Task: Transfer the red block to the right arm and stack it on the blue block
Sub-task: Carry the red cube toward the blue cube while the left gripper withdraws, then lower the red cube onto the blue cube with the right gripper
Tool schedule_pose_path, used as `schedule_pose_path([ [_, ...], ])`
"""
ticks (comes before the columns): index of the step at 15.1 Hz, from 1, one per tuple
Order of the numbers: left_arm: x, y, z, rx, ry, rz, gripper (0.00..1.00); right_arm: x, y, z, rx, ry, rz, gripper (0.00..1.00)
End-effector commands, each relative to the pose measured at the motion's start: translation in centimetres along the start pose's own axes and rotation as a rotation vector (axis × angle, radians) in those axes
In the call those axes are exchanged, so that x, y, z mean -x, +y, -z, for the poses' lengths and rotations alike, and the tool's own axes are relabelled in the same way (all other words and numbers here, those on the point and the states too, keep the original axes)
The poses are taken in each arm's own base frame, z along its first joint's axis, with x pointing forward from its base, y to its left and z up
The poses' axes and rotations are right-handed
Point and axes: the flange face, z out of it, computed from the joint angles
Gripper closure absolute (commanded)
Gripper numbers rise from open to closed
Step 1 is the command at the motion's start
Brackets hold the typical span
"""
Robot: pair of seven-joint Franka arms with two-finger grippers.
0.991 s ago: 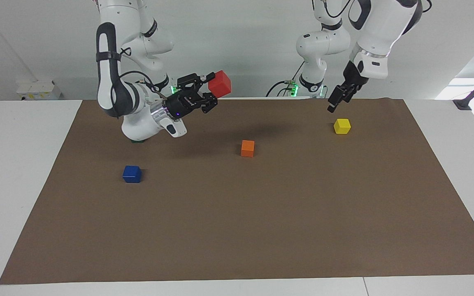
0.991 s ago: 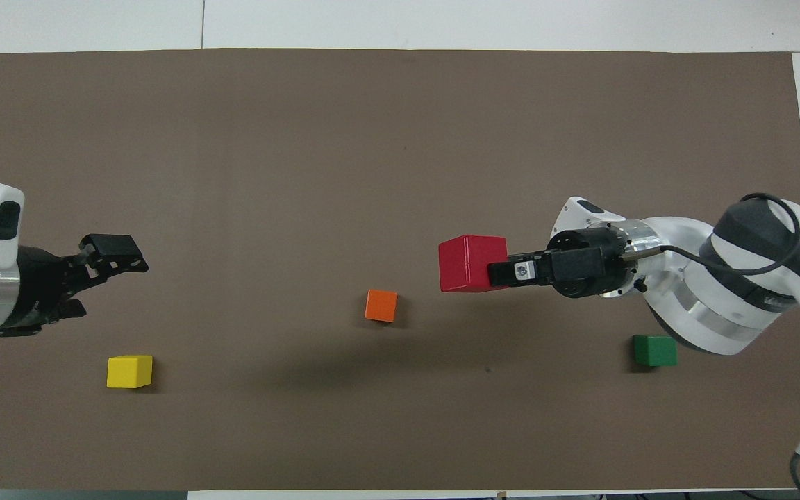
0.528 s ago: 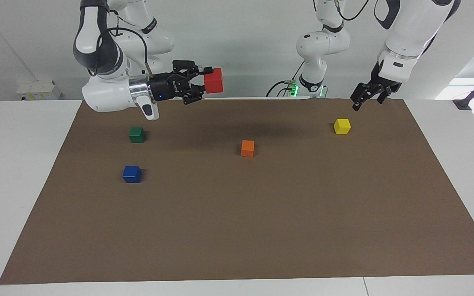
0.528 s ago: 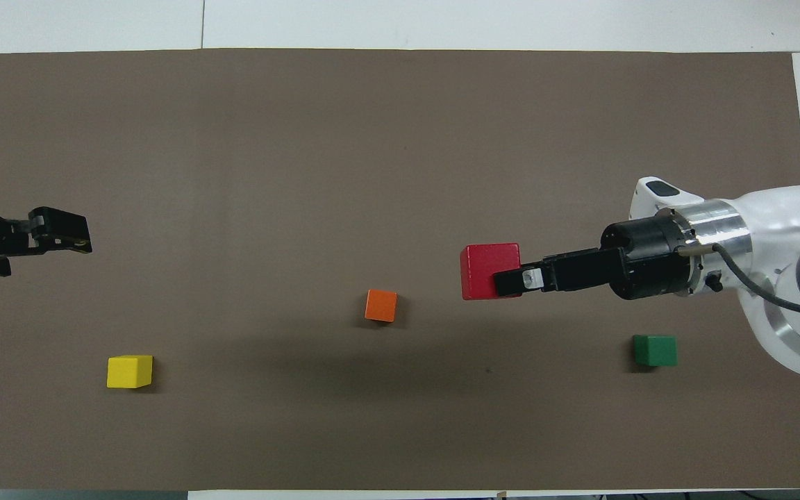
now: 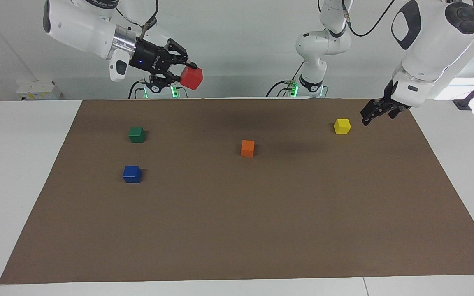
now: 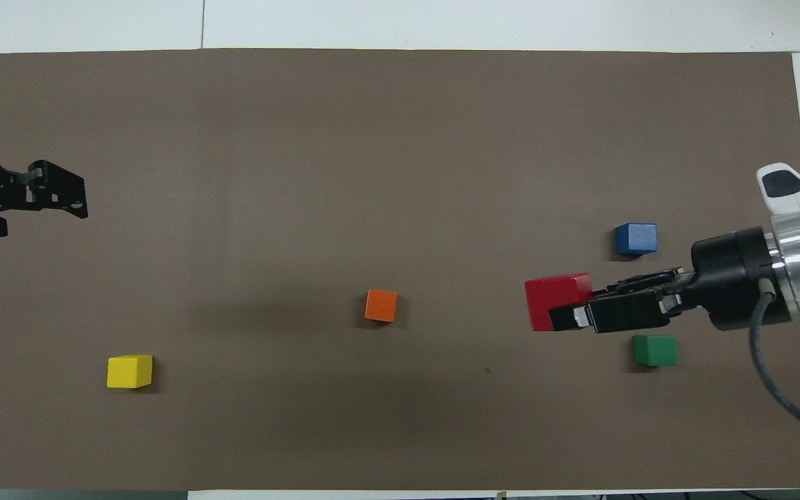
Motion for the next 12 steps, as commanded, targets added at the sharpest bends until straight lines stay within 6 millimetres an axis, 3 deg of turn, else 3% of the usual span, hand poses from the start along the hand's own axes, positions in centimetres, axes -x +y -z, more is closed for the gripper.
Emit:
schedule_pose_path([
  [1,1.6,-0.4,0.6,-0.010,-0.013,-0.056,0.00,-0.2,0.0,1.5,0.222,-0.025,-0.006,1.00],
  [7,3.3,0.8,-1.3,0.009,-0.028,-0.088,0.00,0.3,3.2,2.8,0.638,-0.062,-0.070,1.00],
  [10,3.5,2.0,-1.6,0.014,-0.003,-0.105,0.00,0.5,4.8,1.7,0.776,-0.085,-0.096,1.00],
  [12,3.8,2.1,-2.3,0.014,0.004,-0.108,0.00,0.2,7.4,0.7,0.800,-0.061,-0.125,1.00],
])
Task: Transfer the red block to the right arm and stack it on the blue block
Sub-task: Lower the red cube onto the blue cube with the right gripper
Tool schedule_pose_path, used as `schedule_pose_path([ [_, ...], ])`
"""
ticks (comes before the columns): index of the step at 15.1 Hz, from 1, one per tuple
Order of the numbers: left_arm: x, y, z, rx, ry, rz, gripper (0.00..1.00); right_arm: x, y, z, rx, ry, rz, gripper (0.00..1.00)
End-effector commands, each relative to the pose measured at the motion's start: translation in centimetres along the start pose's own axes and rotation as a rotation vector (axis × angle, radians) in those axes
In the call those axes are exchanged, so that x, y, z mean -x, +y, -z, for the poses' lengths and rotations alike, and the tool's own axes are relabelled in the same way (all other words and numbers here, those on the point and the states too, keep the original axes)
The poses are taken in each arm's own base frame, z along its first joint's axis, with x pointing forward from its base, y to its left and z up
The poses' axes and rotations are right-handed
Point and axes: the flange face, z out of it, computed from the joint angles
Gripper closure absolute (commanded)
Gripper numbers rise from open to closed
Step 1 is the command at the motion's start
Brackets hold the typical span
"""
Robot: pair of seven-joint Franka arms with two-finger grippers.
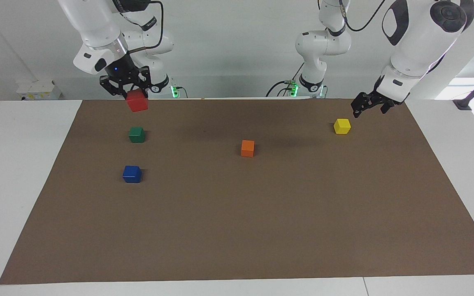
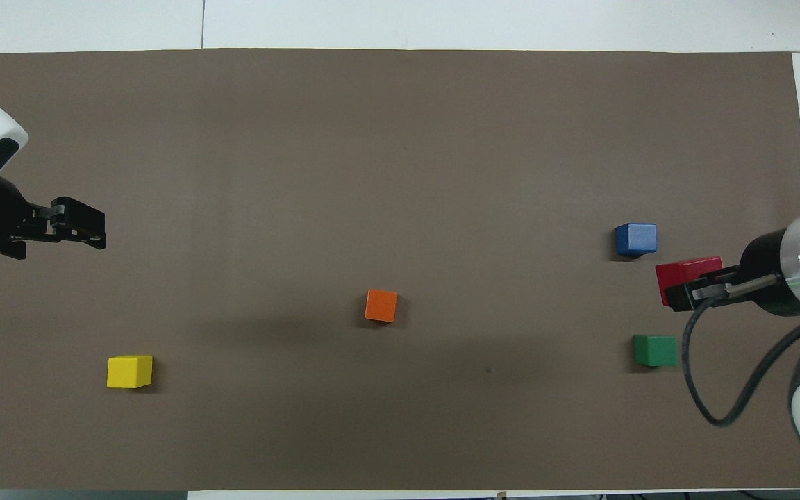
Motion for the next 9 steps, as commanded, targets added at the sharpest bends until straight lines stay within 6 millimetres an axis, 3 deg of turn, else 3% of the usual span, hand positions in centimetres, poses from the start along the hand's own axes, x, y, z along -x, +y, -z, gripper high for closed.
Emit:
schedule_pose_path([
  [1,0.6,0.2,-0.6,0.021,0.056,-0.013,0.00,-0.6,1.6,-3.8,0.040,0.004,-0.053,1.00],
  [9,-0.6,1.2,-0.6,0.029,0.123,-0.042,0.00,-4.5,6.4,-14.7,0.084,-0.050,-0.094,1.00],
])
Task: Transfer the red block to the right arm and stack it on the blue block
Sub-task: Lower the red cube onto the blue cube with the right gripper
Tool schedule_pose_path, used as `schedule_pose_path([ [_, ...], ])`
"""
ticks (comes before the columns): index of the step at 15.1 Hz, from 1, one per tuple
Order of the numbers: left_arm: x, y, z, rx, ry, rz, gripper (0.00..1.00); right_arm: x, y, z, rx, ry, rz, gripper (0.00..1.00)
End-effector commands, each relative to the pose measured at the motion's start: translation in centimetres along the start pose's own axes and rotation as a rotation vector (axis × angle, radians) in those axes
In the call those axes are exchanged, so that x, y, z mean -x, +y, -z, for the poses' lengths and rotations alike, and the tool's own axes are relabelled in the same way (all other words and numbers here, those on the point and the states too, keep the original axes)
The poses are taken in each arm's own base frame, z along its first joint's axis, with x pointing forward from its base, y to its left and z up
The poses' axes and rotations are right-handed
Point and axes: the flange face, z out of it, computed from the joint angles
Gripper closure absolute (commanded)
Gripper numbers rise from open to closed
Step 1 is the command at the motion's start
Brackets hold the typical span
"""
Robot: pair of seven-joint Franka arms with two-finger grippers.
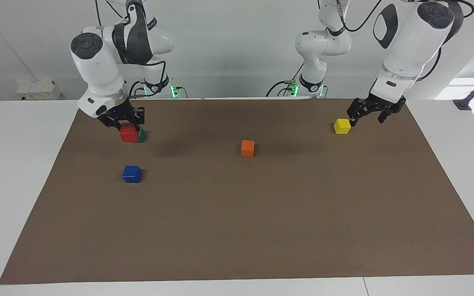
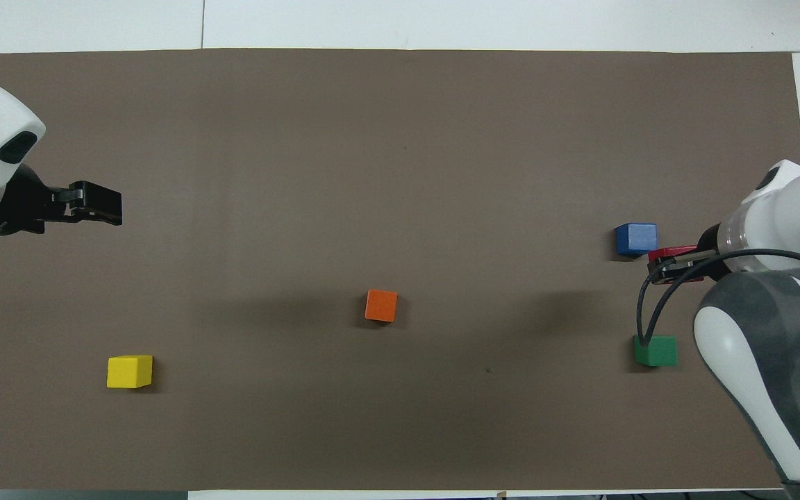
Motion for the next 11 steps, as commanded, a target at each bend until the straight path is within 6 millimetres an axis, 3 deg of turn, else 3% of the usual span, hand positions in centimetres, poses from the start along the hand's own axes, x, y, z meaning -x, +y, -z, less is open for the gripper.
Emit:
schedule_pose_path([
  [1,0.5,0.1,-0.3,0.011,0.000,-0.026,0.00,-1.7,2.0,-2.8,0.014,-0.001,-0.016,1.00],
  [6,-0.6,0.4,1.4,0.013,-0.005,-0.030,0.00,-3.9,3.6,-6.8,0.009,0.009,-0.056,1.00],
  [11,0.0,-0.2,2.2,0.010,-0.009,-0.016,0.00,-5.2,3.5,-8.5,0.012,0.042,-0.045,1.00],
])
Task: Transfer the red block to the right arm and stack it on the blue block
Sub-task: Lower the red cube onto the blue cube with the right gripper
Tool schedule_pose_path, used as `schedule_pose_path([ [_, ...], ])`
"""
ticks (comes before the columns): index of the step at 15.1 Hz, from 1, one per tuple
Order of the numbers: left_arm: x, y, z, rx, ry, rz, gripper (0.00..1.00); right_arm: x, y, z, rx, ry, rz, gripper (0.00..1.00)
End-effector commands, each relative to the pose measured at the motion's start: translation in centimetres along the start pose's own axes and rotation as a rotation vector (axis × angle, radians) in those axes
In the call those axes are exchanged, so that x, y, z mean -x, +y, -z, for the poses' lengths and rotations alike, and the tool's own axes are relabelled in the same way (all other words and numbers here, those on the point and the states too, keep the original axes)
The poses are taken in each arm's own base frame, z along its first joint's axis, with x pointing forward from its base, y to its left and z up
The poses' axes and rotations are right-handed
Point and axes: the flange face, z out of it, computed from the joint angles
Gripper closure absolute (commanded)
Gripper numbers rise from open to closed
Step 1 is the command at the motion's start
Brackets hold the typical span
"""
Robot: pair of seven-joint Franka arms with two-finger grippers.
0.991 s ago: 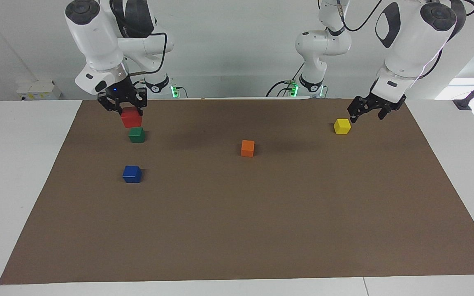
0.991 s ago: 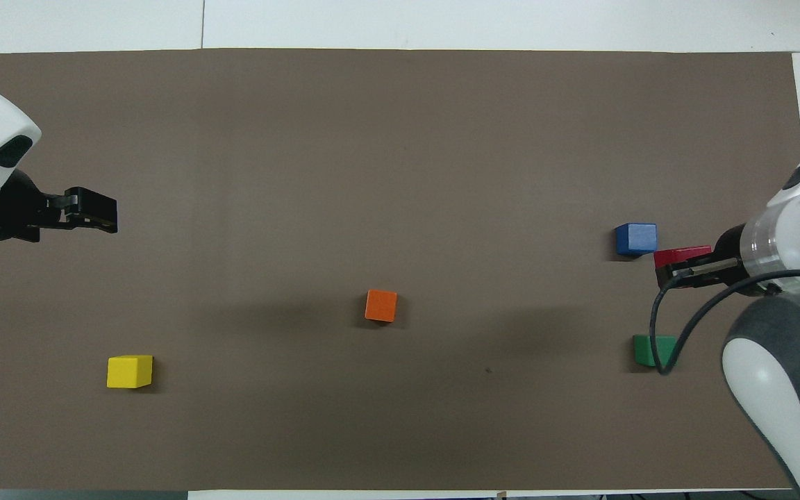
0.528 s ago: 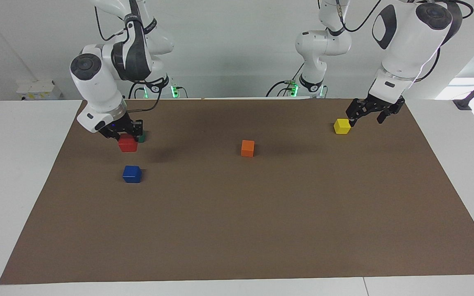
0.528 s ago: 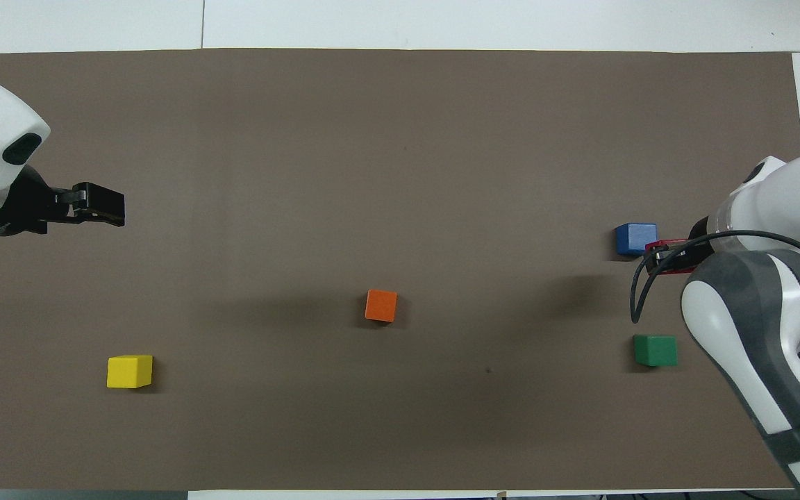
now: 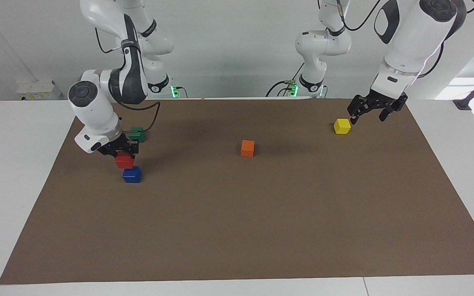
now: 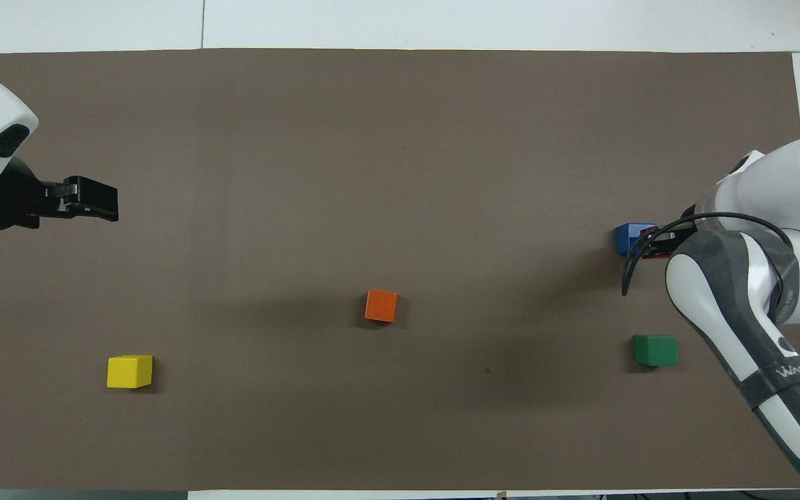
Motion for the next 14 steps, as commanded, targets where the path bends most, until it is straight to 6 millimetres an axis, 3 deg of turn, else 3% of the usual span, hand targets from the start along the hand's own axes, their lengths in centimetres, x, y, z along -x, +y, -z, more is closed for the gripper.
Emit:
schedule_pose_path([
  [1,0.2,-0.5,0.3,0.008,-0.021,-0.002,0.00,-0.6,0.1,-0.8,0.014,0.017,0.011,1.00],
  [7,0.6,-0.7,0.0,0.006,-0.029,0.006,0.00,-0.8,0.0,-1.7,0.009,0.031,0.007,1.00],
  [12,1.2,-1.8,1.9,-0.003,-0.076,0.021,0.00,-0.6,-0.1,-2.1,-0.005,0.036,-0.027,1.00],
  [14,1.2,-1.9,1.6,-0.003,-0.073,0.026,0.00,-0.5,-0.1,-2.3,-0.011,0.044,-0.033,1.00],
])
